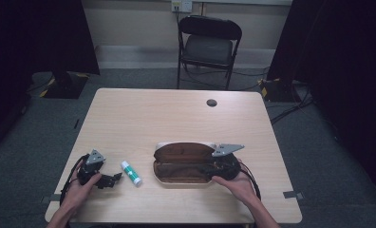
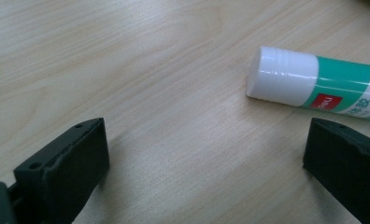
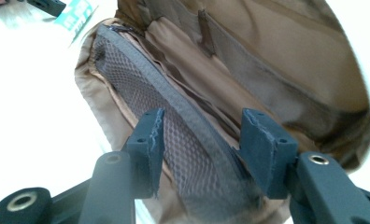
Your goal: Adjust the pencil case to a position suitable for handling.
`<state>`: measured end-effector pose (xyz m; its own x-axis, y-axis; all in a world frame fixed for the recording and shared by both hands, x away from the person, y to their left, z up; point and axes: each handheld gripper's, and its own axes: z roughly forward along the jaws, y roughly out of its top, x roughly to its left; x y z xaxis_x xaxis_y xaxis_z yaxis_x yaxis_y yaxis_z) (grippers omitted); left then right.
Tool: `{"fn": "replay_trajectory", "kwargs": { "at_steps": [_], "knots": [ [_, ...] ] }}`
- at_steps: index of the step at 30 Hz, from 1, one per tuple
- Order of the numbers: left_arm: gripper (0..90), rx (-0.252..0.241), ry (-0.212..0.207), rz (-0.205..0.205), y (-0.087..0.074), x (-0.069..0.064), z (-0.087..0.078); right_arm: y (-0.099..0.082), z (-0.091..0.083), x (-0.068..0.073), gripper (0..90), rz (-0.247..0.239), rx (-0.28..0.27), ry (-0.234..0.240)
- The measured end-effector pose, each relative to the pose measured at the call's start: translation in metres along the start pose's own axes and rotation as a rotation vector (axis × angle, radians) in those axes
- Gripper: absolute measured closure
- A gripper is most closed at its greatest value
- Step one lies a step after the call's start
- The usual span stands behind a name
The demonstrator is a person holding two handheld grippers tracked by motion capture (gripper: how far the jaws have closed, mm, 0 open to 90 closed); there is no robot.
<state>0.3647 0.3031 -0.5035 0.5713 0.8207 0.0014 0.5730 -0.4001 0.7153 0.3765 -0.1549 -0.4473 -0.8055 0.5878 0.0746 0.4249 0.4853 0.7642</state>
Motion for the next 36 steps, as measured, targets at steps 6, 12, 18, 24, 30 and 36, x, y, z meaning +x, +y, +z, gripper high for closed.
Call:
{"fn": "replay_trajectory", "kwargs": {
  "at_steps": [6, 12, 18, 24, 30, 36],
  "knots": [
    [0.8, 0.002, 0.002, -0.001, 0.000, -0.001, -0.001, -0.014, -0.017, -0.004, 50.6, 0.025, -0.018, -0.004],
    [5.3, 0.003, -0.012, 0.004, 0.001, -0.003, -0.003, -0.023, -0.030, -0.006, 48.9, 0.033, -0.002, -0.022],
    [19.9, 0.002, 0.025, 0.008, 0.007, -0.004, -0.003, -0.042, -0.044, -0.016, 46.7, 0.083, -0.004, -0.056],
    [17.6, -0.051, 0.018, 0.029, 0.016, -0.010, -0.005, -0.063, -0.043, -0.037, 44.1, 0.129, 0.017, -0.122],
    [17.2, -0.100, -0.065, 0.070, 0.023, -0.017, -0.012, -0.077, -0.042, -0.052, 41.4, 0.171, 0.048, -0.166],
    [18.2, -0.136, -0.151, 0.149, 0.033, -0.028, -0.011, -0.082, -0.038, -0.056, 39.4, 0.183, 0.064, -0.178]
  ]
}}
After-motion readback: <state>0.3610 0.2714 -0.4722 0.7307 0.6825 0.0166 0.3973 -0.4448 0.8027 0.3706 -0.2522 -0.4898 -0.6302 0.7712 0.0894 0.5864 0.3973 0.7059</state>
